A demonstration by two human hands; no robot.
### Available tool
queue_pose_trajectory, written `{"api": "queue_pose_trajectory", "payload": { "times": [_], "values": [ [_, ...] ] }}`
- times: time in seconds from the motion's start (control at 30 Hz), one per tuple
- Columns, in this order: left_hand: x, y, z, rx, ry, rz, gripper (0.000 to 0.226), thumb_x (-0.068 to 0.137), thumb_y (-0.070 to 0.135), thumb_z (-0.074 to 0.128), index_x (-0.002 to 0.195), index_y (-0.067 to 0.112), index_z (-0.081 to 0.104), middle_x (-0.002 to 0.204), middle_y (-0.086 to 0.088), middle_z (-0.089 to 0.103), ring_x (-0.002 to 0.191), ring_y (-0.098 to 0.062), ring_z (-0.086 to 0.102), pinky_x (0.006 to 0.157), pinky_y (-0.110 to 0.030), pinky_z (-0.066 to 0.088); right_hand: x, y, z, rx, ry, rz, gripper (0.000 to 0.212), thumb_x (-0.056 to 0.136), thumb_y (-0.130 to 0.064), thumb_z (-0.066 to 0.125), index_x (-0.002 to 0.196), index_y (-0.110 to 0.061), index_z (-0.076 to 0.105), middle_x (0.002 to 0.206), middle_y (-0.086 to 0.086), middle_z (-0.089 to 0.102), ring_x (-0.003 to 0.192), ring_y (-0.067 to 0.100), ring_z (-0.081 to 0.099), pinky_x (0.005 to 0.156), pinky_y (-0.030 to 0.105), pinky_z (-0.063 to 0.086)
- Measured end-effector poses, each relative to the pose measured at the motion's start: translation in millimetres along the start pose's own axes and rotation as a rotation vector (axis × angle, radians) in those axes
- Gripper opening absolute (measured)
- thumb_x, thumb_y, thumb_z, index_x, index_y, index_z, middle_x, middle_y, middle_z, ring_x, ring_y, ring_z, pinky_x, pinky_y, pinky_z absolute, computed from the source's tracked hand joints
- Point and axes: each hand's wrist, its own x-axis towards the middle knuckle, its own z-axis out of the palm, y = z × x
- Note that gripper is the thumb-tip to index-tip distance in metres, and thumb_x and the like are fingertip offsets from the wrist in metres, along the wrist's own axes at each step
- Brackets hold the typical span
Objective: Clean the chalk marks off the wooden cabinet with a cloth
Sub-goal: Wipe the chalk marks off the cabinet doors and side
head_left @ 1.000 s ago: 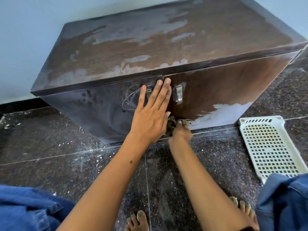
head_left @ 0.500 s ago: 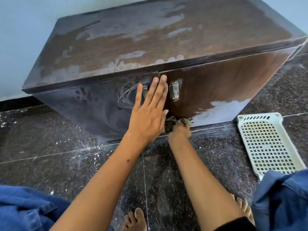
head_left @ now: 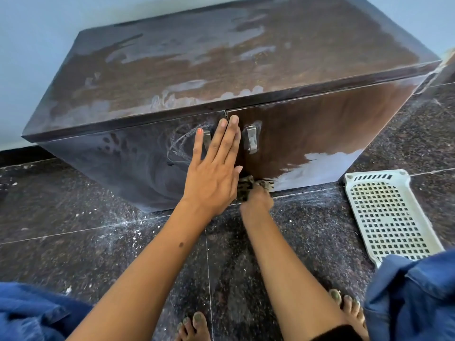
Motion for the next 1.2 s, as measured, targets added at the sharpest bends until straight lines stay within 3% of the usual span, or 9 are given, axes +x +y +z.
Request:
{"api": "queue_pose_trajectory", "payload": {
  "times": [0.1,0.2,0.27,0.37,0.5,0.6,0.8,1.03,1.2],
  "values": [
    [-0.1,2.6,1.3,0.015,0.004,-0.020,0.066,0.096,0.032,0.034,0.151,0.002,0.012,0.159,-0.010,0.004,0.147,-0.024,0.003,0.118,-0.049,0.001,-21.7,13.2,9.8,-0.132,-0.107,-0.070,0.029,0.098,-0.010,0.043,0.120,0.004,0.055,0.121,0.021,0.059,0.108,0.031,0.059,0.073,0.015,0.048],
    [-0.8,5.2,0.8,0.021,0.009,-0.013,0.065,0.096,0.030,0.034,0.151,0.002,0.012,0.159,-0.012,0.004,0.147,-0.025,0.004,0.118,-0.048,0.000,-13.0,0.6,3.6,-0.050,-0.002,0.088,0.019,0.092,-0.012,0.054,0.106,0.001,0.054,0.105,0.019,0.062,0.099,0.034,0.062,0.083,0.041,0.055],
    [-1.1,6.9,0.9,0.001,0.031,-0.004,0.065,0.096,0.030,0.034,0.151,0.002,0.011,0.159,-0.013,0.004,0.147,-0.026,0.005,0.118,-0.047,0.000,2.3,-20.3,0.9,0.054,0.099,0.096,0.025,0.091,-0.014,0.055,0.111,0.000,0.053,0.116,0.019,0.061,0.102,0.032,0.061,0.087,0.046,0.053],
    [-0.4,10.0,1.1,-0.016,0.043,-0.001,0.065,0.096,0.028,0.034,0.151,0.003,0.009,0.158,-0.016,0.003,0.147,-0.028,0.005,0.118,-0.048,0.002,-0.7,-44.6,1.0,0.179,0.173,-0.104,0.026,0.091,-0.007,0.054,0.117,-0.006,0.053,0.117,0.016,0.061,0.093,0.027,0.060,0.080,0.036,0.053],
    [4.2,15.4,5.2,-0.034,0.079,0.051,0.065,0.096,0.027,0.034,0.150,0.003,0.009,0.157,-0.013,0.003,0.147,-0.027,0.007,0.118,-0.047,-0.001,-35.6,-33.0,10.3,0.164,0.176,-0.459,0.040,0.091,0.000,0.053,0.131,-0.009,0.049,0.128,0.010,0.057,0.115,0.023,0.056,0.095,0.022,0.044],
    [8.1,13.2,9.3,-0.015,0.079,0.077,0.065,0.095,0.027,0.037,0.150,0.003,0.012,0.158,-0.012,0.006,0.147,-0.024,0.008,0.118,-0.046,0.001,-42.6,-9.7,12.0,0.114,0.128,-0.592,0.042,0.089,0.005,0.055,0.130,-0.004,0.052,0.131,0.011,0.056,0.121,0.022,0.052,0.103,0.028,0.041],
    [7.9,13.0,9.7,-0.009,0.069,0.072,0.064,0.096,0.028,0.036,0.150,0.003,0.011,0.158,-0.010,0.004,0.147,-0.023,0.005,0.119,-0.046,0.000,1.0,-44.0,-16.0,0.191,0.216,-0.345,0.043,0.091,0.001,0.055,0.132,-0.011,0.054,0.125,0.007,0.062,0.108,0.015,0.059,0.090,0.019,0.045],
    [9.5,18.6,17.9,-0.034,0.079,0.045,0.067,0.096,0.029,0.036,0.149,0.001,0.008,0.157,-0.012,0.000,0.147,-0.026,0.002,0.119,-0.047,0.000,-25.1,-49.5,-1.4,-0.010,0.238,-1.036,0.046,0.092,0.001,0.052,0.136,-0.007,0.047,0.143,0.010,0.045,0.133,0.013,0.037,0.109,0.016,0.027],
    [10.9,21.8,19.6,-0.037,0.084,0.035,0.067,0.095,0.029,0.035,0.149,-0.001,0.007,0.157,-0.013,0.001,0.146,-0.027,0.002,0.119,-0.047,0.000,-9.3,-34.5,-5.2,0.000,0.195,-1.132,0.039,0.093,0.001,0.051,0.132,-0.005,0.051,0.139,0.017,0.046,0.130,0.010,0.037,0.104,0.006,0.028]
  ]
}}
